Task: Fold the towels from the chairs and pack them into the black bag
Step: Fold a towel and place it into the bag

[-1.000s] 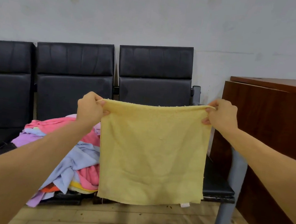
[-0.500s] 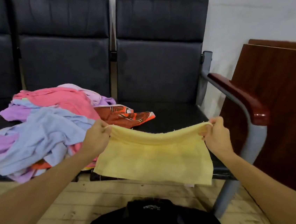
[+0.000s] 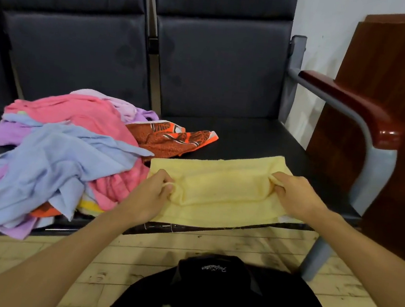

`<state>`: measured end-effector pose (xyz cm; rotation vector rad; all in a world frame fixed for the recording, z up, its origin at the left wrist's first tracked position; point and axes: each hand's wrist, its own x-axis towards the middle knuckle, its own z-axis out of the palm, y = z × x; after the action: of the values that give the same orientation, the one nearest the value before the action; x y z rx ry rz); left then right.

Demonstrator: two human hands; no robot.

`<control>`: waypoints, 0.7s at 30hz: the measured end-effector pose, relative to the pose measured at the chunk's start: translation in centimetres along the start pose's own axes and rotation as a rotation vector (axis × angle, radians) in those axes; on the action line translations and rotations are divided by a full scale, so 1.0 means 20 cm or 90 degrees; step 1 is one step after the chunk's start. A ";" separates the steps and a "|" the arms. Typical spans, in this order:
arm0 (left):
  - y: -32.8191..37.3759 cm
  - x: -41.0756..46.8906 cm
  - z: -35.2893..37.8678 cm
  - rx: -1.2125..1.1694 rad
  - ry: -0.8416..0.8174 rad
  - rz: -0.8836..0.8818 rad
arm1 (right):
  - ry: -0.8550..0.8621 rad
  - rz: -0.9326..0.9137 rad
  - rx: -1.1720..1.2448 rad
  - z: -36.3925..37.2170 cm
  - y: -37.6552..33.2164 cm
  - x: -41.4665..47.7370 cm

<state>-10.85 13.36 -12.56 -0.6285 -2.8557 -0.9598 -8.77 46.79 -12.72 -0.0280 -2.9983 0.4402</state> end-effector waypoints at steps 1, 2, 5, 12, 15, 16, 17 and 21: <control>0.01 0.01 0.00 -0.007 0.005 -0.001 | 0.004 0.004 0.015 0.01 0.01 0.02; 0.01 0.02 0.00 -0.018 0.010 -0.008 | 0.008 0.009 0.027 0.02 0.02 0.03; 0.02 0.01 -0.01 -0.043 0.044 -0.021 | 0.050 0.016 0.063 0.01 0.04 0.04; 0.00 -0.08 -0.13 -0.070 0.162 -0.001 | 0.248 -0.045 0.082 -0.13 0.07 -0.05; -0.02 -0.13 -0.17 -0.091 0.166 -0.003 | 0.245 -0.085 0.070 -0.17 0.09 -0.11; -0.01 -0.15 -0.18 -0.092 0.163 0.005 | 0.235 -0.091 0.071 -0.19 0.10 -0.13; -0.01 -0.16 -0.19 -0.083 0.154 0.014 | 0.225 -0.095 0.074 -0.20 0.10 -0.15; -0.02 -0.20 -0.23 -0.032 0.062 0.028 | 0.160 -0.083 0.100 -0.21 0.11 -0.24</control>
<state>-7.69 8.90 -9.84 -0.6281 -2.7301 -1.0279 -3.55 49.97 -9.82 0.1158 -2.6923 0.6064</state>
